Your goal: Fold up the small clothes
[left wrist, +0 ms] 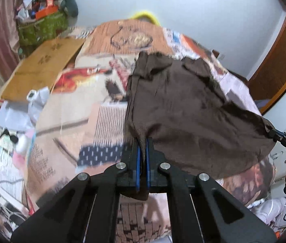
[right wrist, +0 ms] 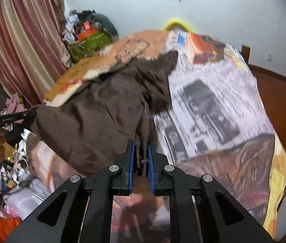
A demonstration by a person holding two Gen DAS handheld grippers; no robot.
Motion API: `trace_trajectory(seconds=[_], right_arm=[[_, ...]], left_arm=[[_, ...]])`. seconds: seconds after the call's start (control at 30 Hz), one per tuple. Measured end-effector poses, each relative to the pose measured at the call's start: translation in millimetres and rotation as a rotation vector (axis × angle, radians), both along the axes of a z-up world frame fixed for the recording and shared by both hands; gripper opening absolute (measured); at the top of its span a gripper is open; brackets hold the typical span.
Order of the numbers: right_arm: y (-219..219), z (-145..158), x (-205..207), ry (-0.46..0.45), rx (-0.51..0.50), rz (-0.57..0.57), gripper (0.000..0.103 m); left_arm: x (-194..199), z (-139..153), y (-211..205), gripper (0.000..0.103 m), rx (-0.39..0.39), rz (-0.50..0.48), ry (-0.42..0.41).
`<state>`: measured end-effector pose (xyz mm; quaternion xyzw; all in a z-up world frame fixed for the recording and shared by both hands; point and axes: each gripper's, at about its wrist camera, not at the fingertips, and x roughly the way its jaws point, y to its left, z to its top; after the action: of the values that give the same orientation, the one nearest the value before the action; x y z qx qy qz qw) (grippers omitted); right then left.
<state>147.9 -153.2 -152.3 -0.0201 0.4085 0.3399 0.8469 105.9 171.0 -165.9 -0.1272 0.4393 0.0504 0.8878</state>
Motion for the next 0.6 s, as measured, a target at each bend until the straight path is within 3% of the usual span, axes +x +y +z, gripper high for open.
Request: trace_trajectory(seconds=[0.37,0.6], right_arm=[[11.1,57.0,25.7,-0.128,0.126,0.004,0.011],[18.2,78.3,59.8,-0.193,0.164,-0.031,0.011]], left_arm=[[64.0,65.4,5.3,0.004,0.071,-0.019,-0.162],[116.9,78.0,16.2,0.004,0.078,0.004,-0.187]])
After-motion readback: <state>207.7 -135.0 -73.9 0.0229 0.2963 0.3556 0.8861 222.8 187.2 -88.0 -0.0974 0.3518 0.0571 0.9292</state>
